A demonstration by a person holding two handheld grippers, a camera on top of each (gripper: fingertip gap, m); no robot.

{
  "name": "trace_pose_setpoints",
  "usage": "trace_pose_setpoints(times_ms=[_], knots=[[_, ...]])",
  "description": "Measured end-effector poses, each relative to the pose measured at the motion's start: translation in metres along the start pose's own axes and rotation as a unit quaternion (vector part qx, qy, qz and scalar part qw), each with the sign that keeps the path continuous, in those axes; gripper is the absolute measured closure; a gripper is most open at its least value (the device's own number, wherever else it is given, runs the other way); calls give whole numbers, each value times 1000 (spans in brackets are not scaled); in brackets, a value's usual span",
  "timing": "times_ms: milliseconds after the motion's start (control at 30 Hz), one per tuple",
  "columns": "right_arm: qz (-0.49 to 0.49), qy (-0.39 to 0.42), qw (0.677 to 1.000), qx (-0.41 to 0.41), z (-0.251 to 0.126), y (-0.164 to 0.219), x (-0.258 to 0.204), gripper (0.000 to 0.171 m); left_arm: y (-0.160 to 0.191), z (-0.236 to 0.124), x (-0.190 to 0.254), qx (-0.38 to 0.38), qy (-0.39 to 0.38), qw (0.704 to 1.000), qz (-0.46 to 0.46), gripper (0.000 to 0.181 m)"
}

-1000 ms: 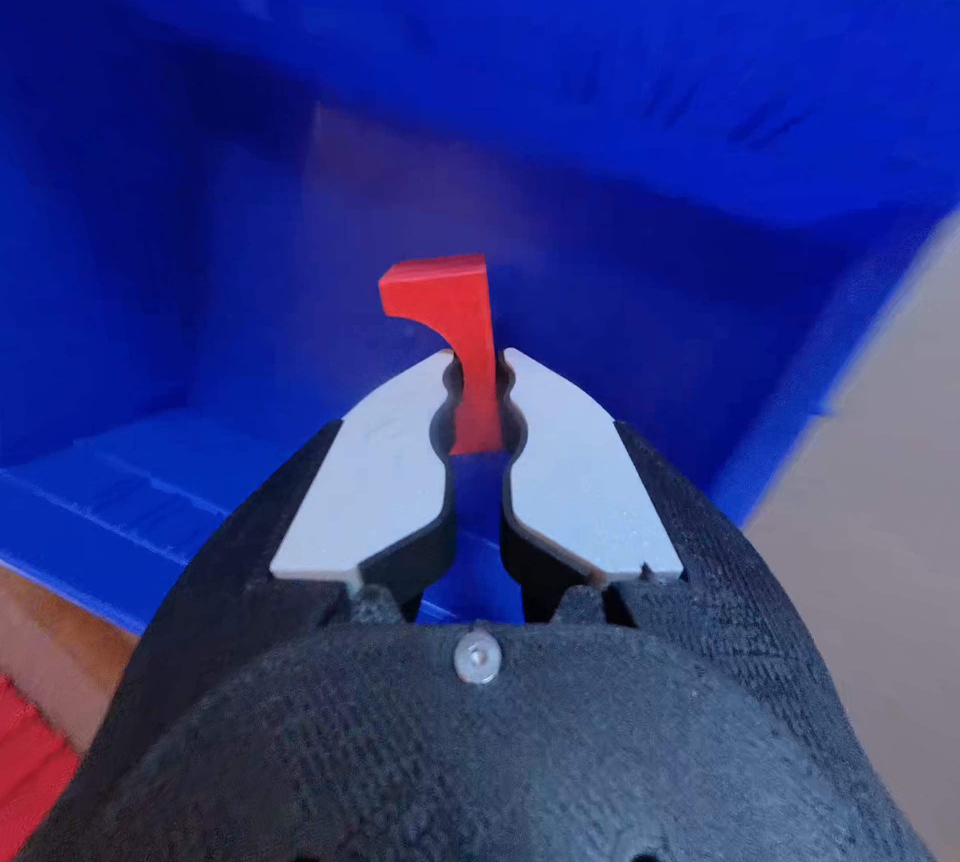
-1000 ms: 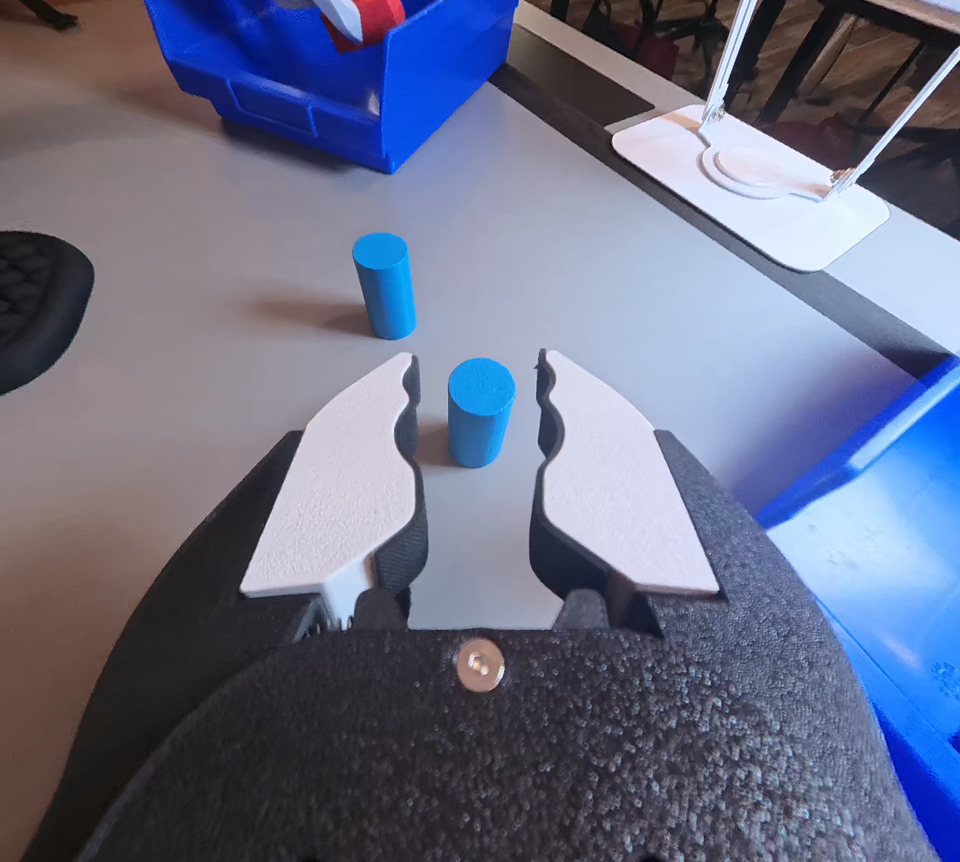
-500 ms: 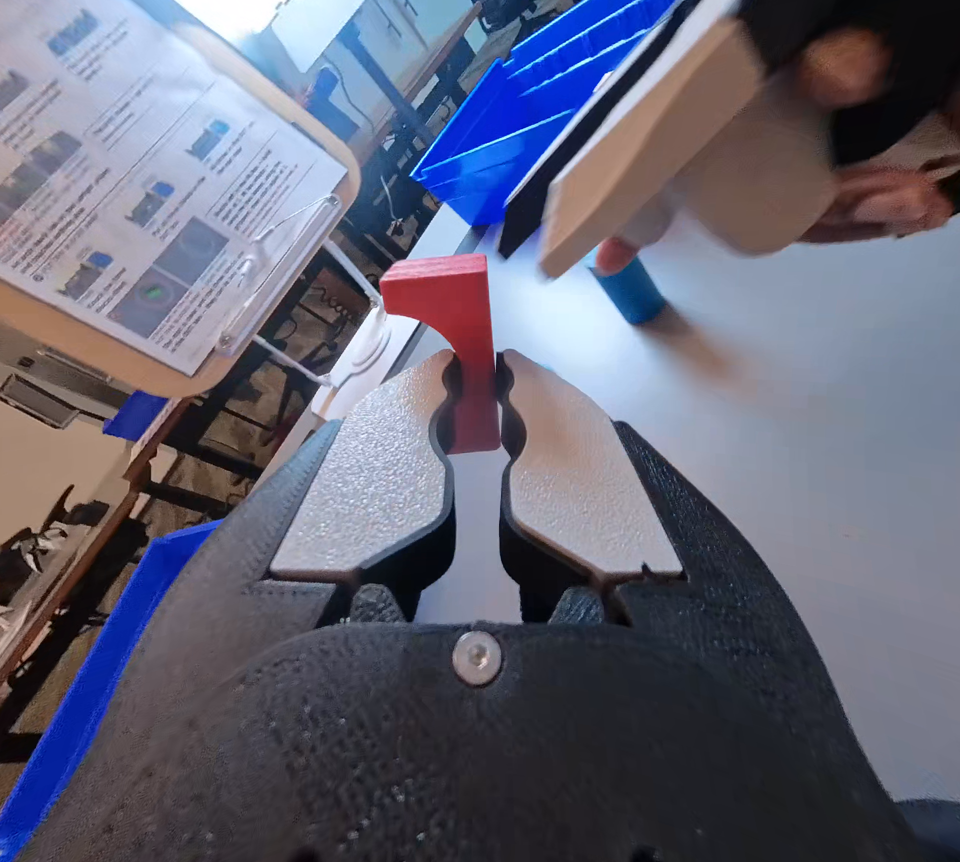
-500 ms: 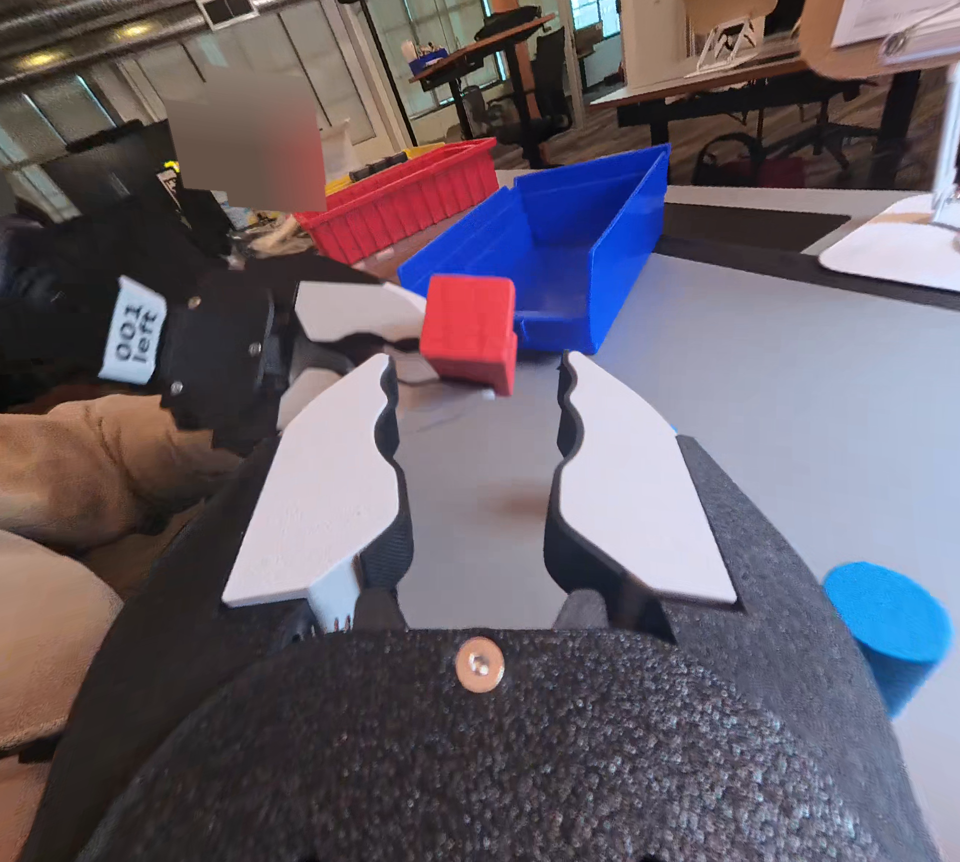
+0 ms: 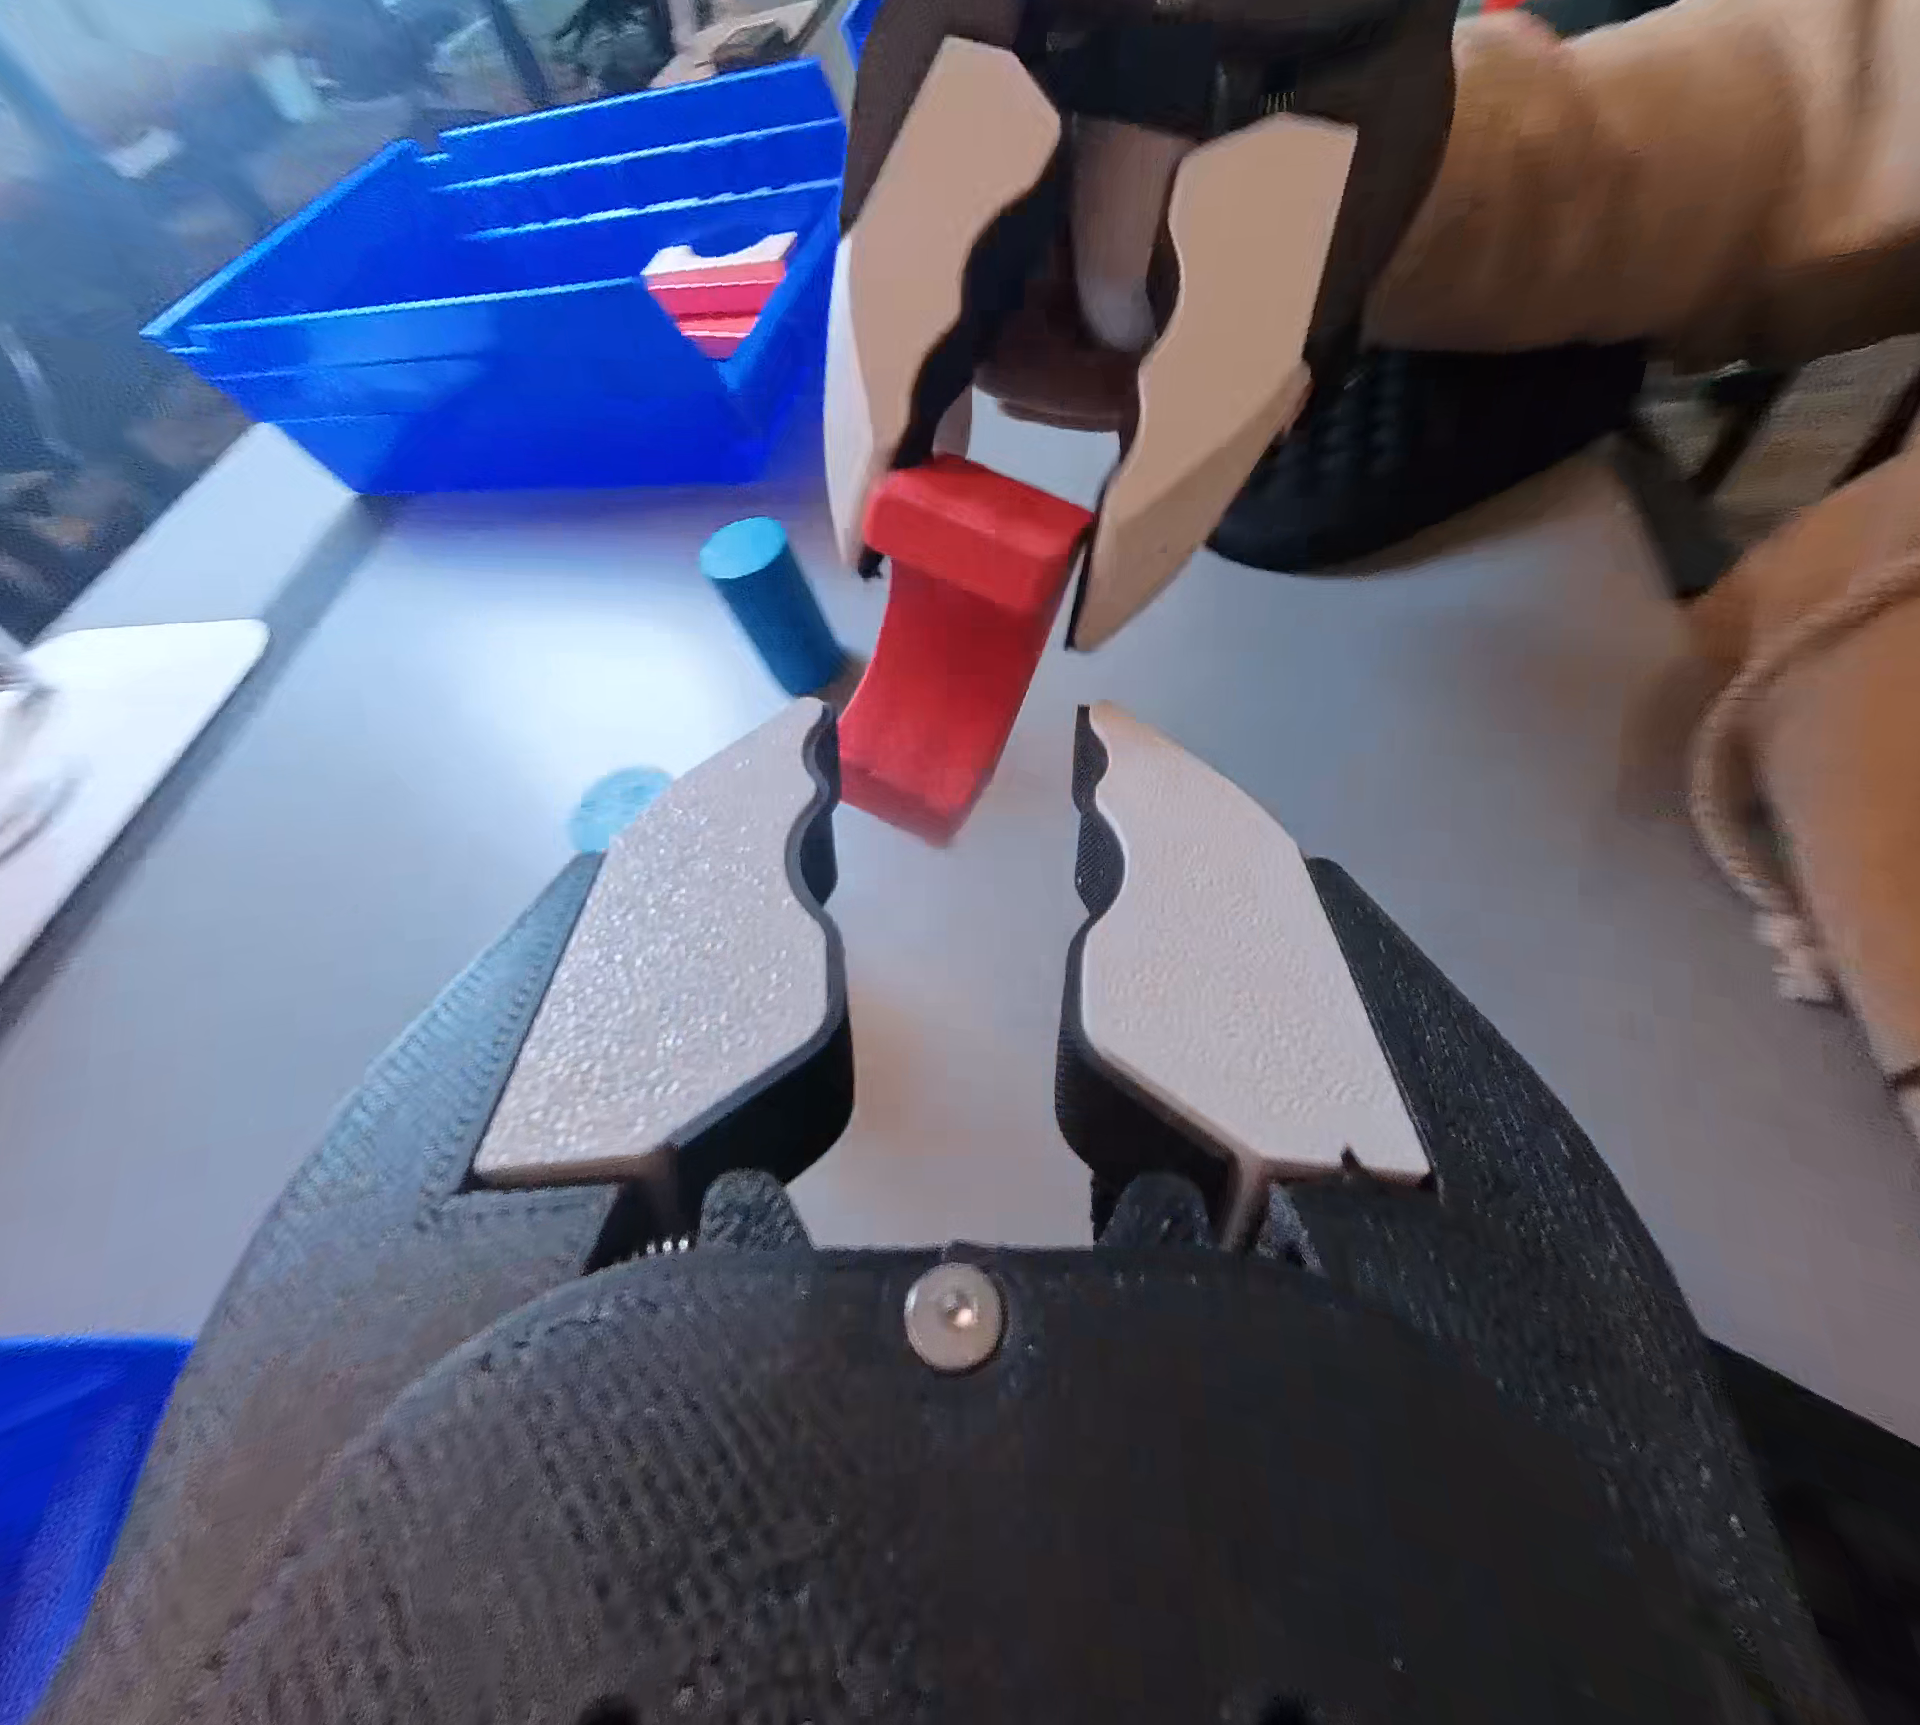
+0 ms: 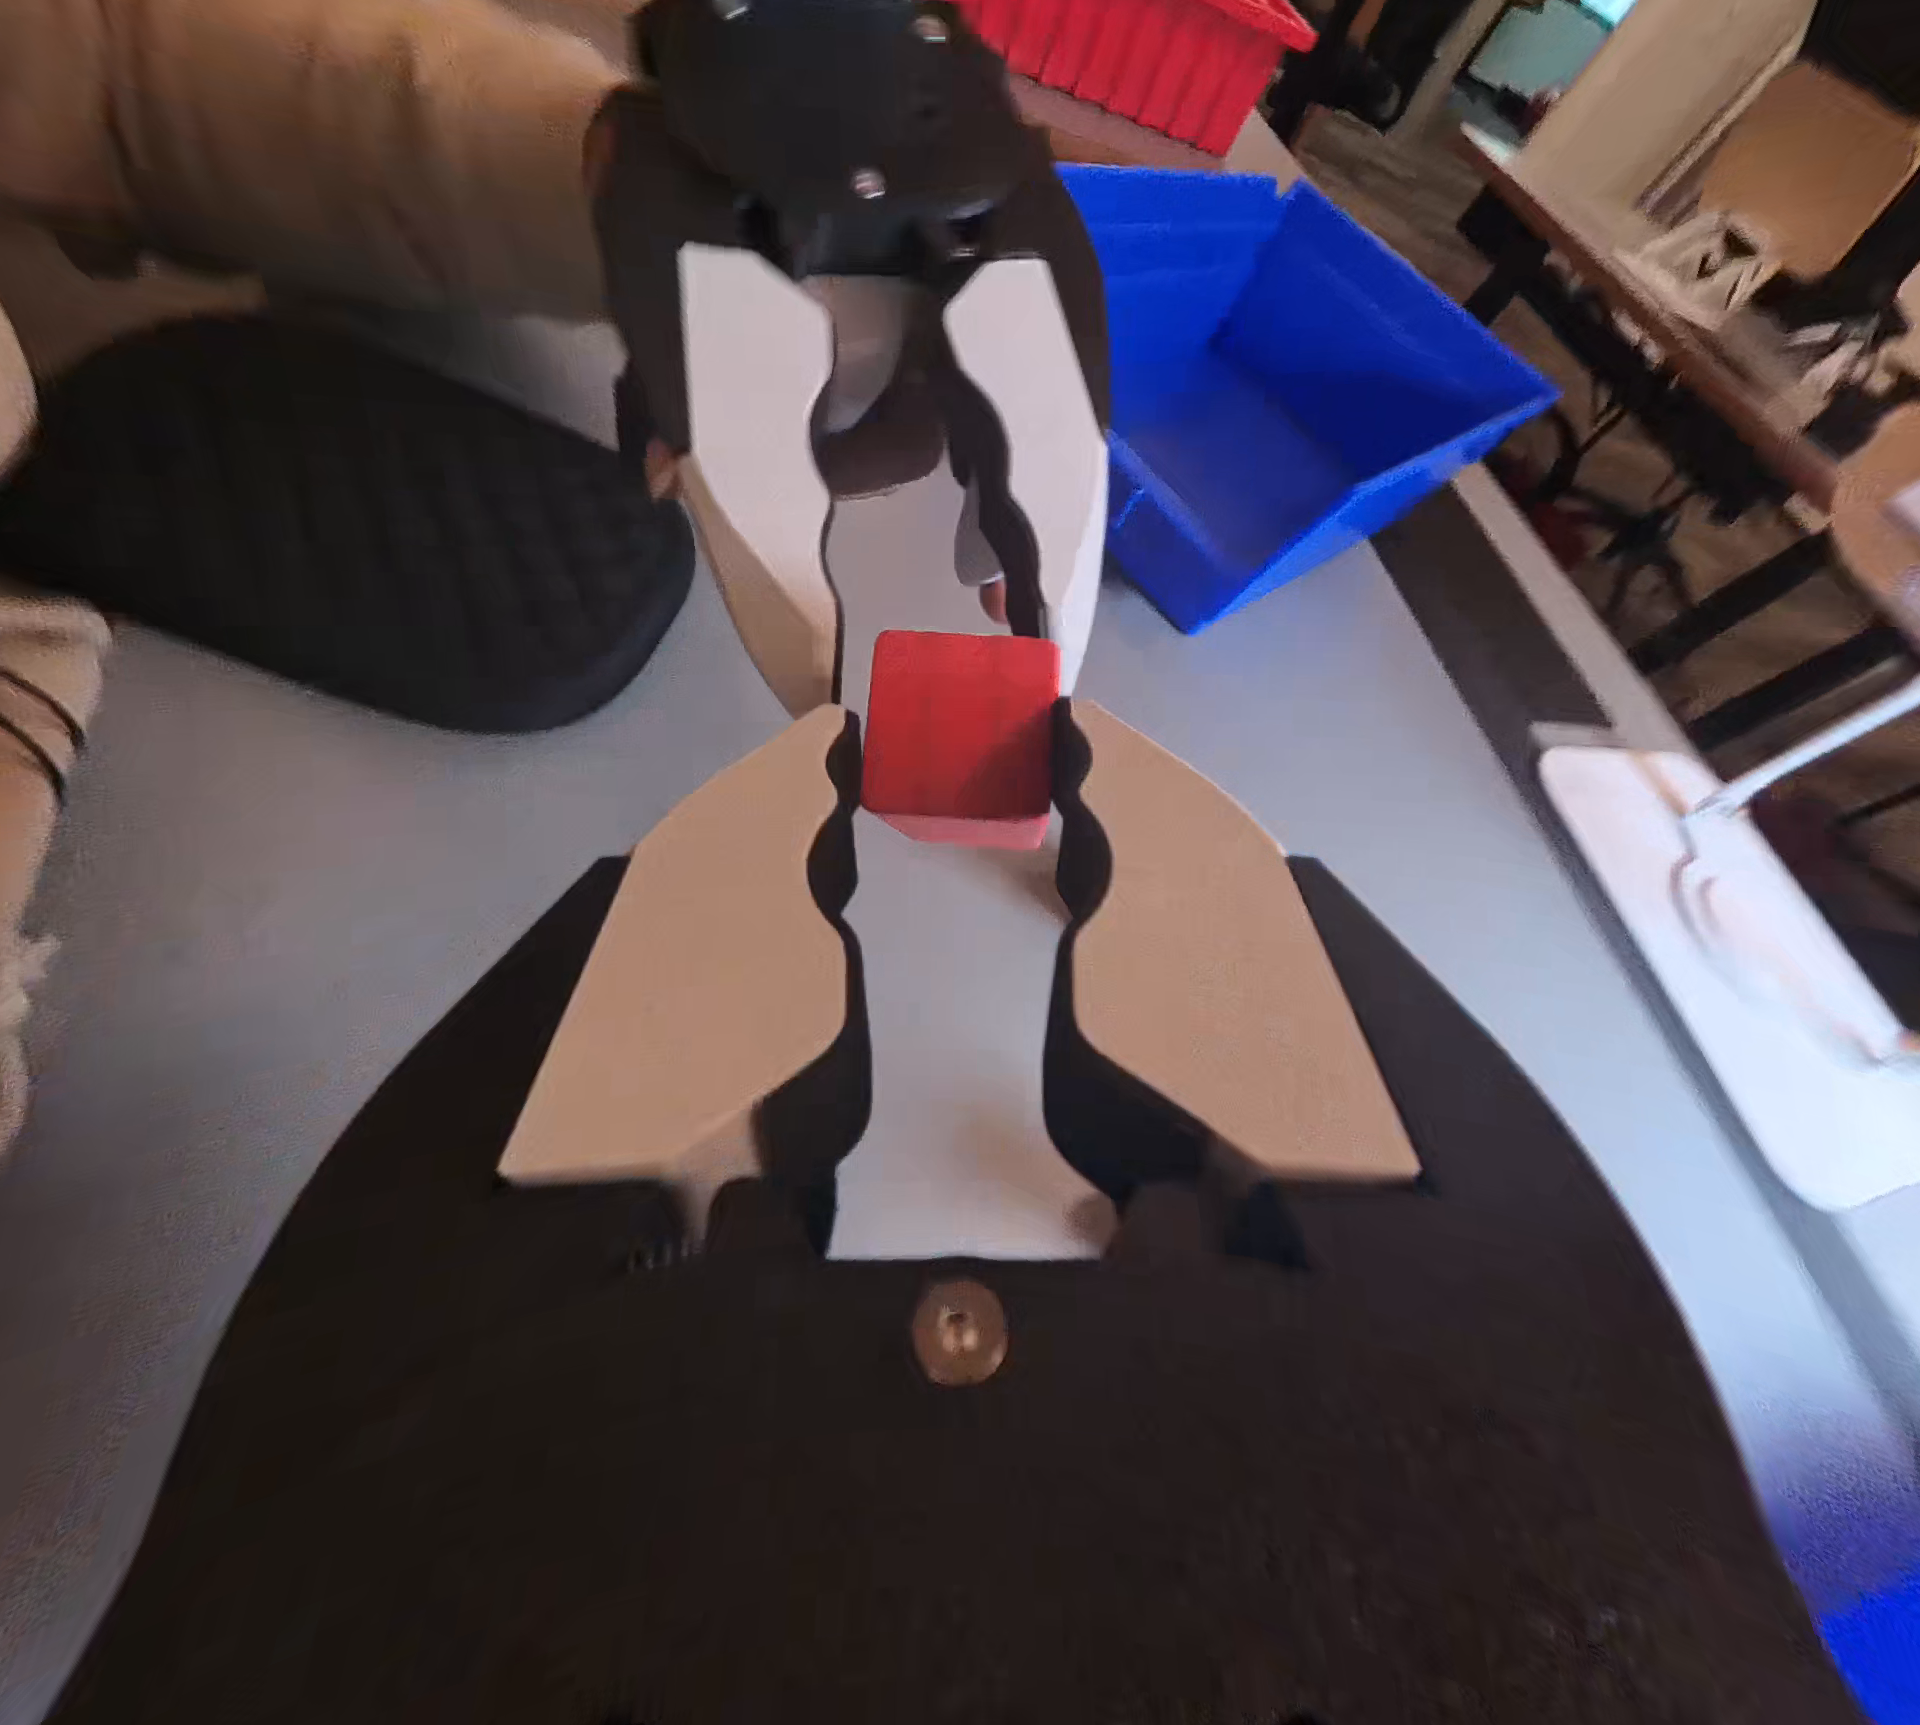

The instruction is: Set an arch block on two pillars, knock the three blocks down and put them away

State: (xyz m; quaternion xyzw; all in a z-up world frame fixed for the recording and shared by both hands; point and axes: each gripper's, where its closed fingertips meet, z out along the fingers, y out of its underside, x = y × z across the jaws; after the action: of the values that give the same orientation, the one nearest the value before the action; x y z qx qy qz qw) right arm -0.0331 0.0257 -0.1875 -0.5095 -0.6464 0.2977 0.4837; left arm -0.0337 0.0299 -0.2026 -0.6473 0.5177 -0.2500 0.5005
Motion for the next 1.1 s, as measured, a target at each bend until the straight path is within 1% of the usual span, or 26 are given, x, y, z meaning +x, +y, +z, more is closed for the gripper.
trace_pose_setpoints(times_ms=[67,100,133,200,267,300,333,433,500,600,633,700,867,1000,1100], knots=[[-68,4,998,-3,2,-1,-11,136,-3,-2,14,23,61,997,-30,139],[-87,4,996,0,3,-3,-16,136,-3,-2,18,22,82,995,-43,137],[-96,-1,995,5,3,-4,-20,136,1,-2,19,16,85,995,-40,132],[-85,-21,996,17,1,-7,-26,136,10,-1,20,-5,74,997,7,128],[-70,-35,996,30,-2,-9,-27,136,16,1,23,-23,68,997,39,128],[-61,-45,996,35,-3,-10,-28,136,19,2,20,-34,52,997,54,133],[-53,-53,996,40,-4,-11,-30,136,21,4,18,-38,37,996,71,142],[-37,-49,996,57,-5,-16,-28,136,20,7,20,-39,30,996,76,145],[-9,-36,995,95,-10,-27,-21,135,11,8,17,-3,18,998,64,145],[55,-43,987,142,-16,-38,-13,119,-9,4,15,81,21,997,6,145],[66,-46,986,145,-16,-37,-12,117,-15,2,15,105,26,994,-11,145],[74,-49,985,151,-17,-36,-10,119,-24,-2,14,141,33,989,-35,145],[84,-55,982,159,-17,-37,-11,130,-31,-5,17,177,54,980,-67,145],[87,-51,981,164,-17,-38,-10,139,-30,-2,20,177,52,981,-65,145],[86,-49,983,156,-18,-36,-9,139,-29,0,20,179,52,980,-71,145]])
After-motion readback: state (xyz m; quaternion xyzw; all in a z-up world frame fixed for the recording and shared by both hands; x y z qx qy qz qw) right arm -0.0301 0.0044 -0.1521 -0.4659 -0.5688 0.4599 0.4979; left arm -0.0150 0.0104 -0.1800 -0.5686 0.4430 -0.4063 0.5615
